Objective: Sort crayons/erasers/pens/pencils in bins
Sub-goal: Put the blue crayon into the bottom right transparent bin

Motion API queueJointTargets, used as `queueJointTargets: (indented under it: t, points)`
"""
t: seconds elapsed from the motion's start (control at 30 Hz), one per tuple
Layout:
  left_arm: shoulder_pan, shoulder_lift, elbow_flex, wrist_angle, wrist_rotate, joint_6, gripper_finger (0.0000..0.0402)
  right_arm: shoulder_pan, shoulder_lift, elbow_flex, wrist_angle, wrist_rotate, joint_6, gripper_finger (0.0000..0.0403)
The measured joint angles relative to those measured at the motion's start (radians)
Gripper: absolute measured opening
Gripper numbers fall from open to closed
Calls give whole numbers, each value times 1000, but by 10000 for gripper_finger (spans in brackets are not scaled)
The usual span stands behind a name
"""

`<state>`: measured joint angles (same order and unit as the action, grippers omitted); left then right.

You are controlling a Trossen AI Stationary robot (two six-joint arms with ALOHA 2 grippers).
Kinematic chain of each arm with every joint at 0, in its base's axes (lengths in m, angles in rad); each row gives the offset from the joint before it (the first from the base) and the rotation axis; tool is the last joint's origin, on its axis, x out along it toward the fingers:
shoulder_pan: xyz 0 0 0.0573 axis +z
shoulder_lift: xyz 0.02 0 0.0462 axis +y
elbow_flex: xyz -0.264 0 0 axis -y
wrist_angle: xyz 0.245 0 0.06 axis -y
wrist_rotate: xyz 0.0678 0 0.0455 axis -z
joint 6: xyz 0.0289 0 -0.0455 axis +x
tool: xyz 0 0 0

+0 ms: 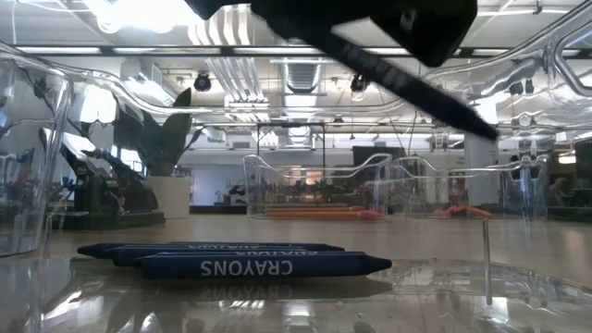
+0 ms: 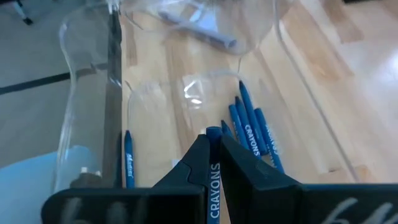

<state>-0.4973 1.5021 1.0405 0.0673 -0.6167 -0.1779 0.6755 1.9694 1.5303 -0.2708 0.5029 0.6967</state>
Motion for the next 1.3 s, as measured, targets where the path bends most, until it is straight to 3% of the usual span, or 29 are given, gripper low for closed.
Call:
queueJointTargets:
  t: [0.53,0.87,1.07,1.3]
  points:
    - [0,0,0,-1,-1,1,198,-17,37,3,30,-32,2,18]
    - [0,0,0,-2,-1,1,198,-18,35,3,46,-36,2,78]
    - [0,0,0,-5,-1,2,198,-17,-20,0,5,-55,11,105]
    - [0,0,0,-8,-1,7,198,20,-162,0,-132,-47,91,106]
